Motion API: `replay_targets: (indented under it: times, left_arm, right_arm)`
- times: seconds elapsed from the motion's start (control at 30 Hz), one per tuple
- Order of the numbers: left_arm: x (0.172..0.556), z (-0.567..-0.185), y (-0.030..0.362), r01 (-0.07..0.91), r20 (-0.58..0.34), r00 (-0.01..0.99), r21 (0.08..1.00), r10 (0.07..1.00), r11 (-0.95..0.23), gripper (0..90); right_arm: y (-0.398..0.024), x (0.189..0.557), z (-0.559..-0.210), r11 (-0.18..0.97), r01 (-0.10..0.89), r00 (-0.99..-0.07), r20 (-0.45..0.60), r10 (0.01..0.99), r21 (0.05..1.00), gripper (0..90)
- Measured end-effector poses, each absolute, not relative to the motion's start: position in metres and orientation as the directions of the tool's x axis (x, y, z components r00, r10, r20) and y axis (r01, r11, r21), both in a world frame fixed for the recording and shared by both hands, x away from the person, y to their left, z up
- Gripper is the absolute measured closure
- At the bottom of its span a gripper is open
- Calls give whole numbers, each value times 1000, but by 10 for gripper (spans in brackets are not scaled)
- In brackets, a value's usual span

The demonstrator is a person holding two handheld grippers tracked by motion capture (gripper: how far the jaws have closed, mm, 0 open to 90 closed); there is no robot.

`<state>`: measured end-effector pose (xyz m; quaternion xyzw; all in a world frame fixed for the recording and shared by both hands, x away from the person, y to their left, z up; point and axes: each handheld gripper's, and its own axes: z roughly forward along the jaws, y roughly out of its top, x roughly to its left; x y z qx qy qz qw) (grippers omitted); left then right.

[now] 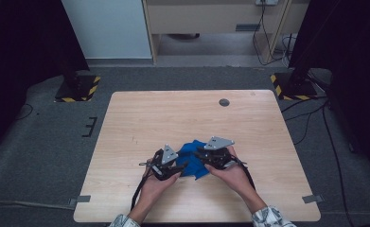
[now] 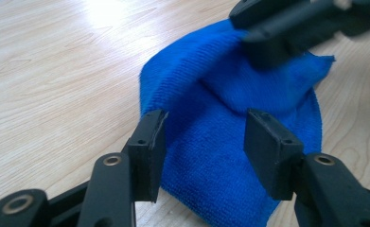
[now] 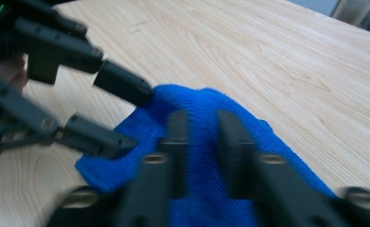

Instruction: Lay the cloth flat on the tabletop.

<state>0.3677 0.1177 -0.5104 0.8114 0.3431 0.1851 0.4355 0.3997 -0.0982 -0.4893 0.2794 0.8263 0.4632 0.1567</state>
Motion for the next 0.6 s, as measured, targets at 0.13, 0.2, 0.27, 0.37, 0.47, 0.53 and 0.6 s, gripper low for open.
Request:
replay_targets:
  times: [0.13, 0.2, 0.27, 0.37, 0.47, 0.53, 0.6]
  left_arm:
    - [369, -511, 116, 391, -2, 705, 836, 710, -385, 460]
    - [371, -514, 115, 397, -2, 708, 828, 706, -396, 432]
    - [374, -518, 113, 408, 2, 708, 814, 706, -413, 390]
    - [379, -521, 110, 412, 3, 707, 811, 707, -416, 327]
    - [380, -522, 109, 411, -1, 711, 811, 703, -415, 277]
    - [378, -520, 107, 401, 3, 720, 815, 694, -419, 265]
    - [376, -520, 106, 396, -3, 731, 816, 682, -421, 262]
  right_arm:
    - [-101, 412, -485, 370, 357, -774, 49, 632, 858, 876]
    - [-103, 421, -488, 356, 393, -755, 77, 651, 848, 876]
    - [-103, 429, -494, 367, 428, -735, 82, 673, 826, 875]
    - [-103, 441, -507, 396, 469, -714, 74, 696, 790, 876]
    - [-103, 448, -513, 401, 492, -702, 79, 708, 773, 878]
    - [-103, 451, -515, 400, 502, -698, 85, 711, 766, 880]
    - [-102, 453, -516, 417, 505, -698, 73, 712, 756, 880]
